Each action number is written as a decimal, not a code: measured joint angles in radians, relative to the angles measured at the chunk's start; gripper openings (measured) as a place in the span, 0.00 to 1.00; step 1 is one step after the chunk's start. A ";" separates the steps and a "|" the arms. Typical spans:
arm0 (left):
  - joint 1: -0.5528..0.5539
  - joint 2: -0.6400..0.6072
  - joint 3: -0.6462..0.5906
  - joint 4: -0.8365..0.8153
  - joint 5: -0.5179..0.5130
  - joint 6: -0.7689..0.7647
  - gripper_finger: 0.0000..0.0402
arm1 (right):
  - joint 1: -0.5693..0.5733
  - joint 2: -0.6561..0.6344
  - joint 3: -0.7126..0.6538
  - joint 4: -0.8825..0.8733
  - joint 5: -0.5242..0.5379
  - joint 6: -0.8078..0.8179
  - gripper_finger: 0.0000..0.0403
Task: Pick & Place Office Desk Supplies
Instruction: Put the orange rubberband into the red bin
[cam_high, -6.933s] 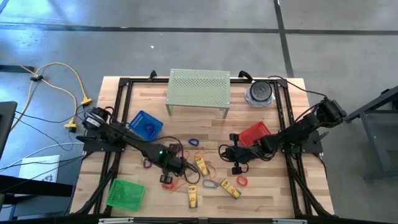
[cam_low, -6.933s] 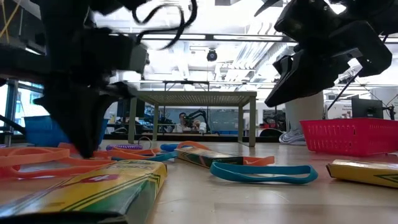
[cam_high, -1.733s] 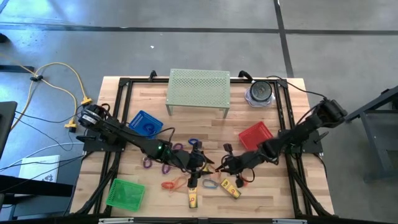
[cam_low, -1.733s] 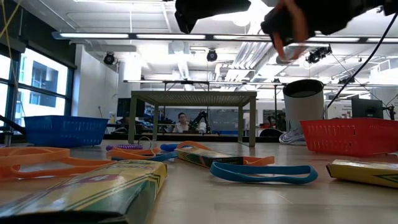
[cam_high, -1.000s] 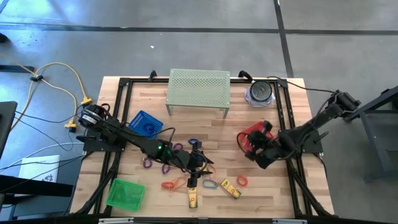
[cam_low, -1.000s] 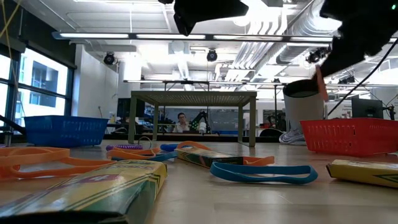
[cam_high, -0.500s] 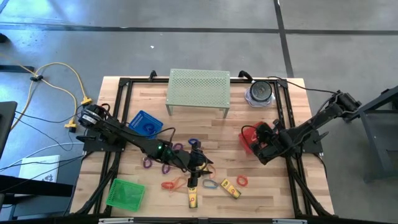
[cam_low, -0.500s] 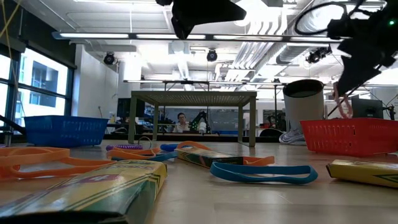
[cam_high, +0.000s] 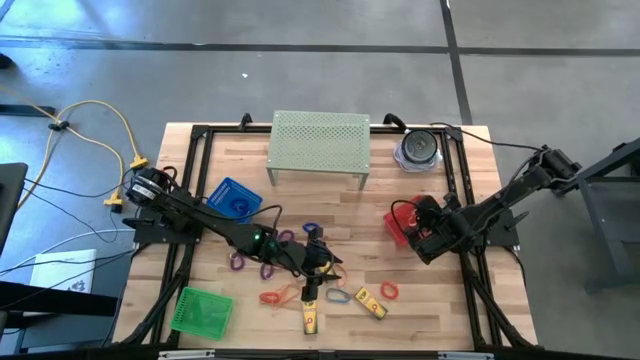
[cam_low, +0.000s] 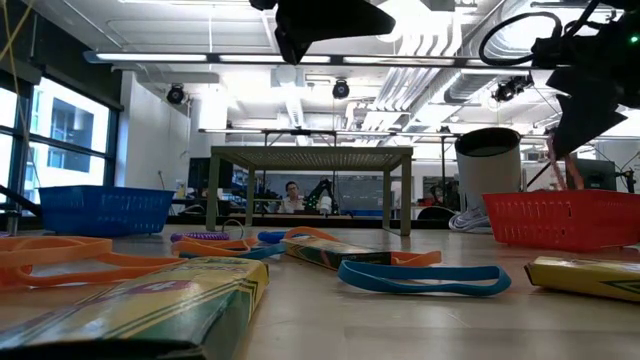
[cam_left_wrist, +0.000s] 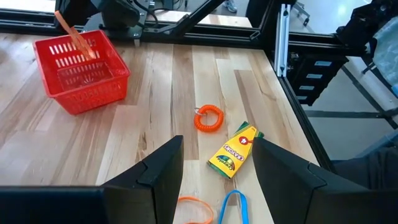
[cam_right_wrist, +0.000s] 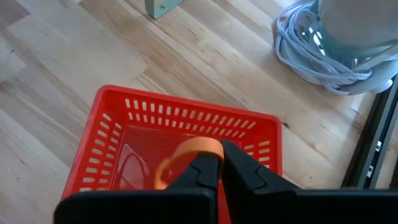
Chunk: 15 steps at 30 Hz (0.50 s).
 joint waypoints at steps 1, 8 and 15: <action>0.000 0.000 0.000 -0.001 0.000 0.000 0.46 | 0.000 0.000 0.000 0.000 0.000 0.000 0.01; 0.000 0.000 0.000 -0.023 0.000 0.000 0.46 | 0.000 0.000 0.000 0.001 0.025 -0.002 0.13; 0.000 0.000 0.000 -0.038 0.000 -0.004 0.46 | 0.000 0.000 0.000 0.002 0.034 -0.012 0.38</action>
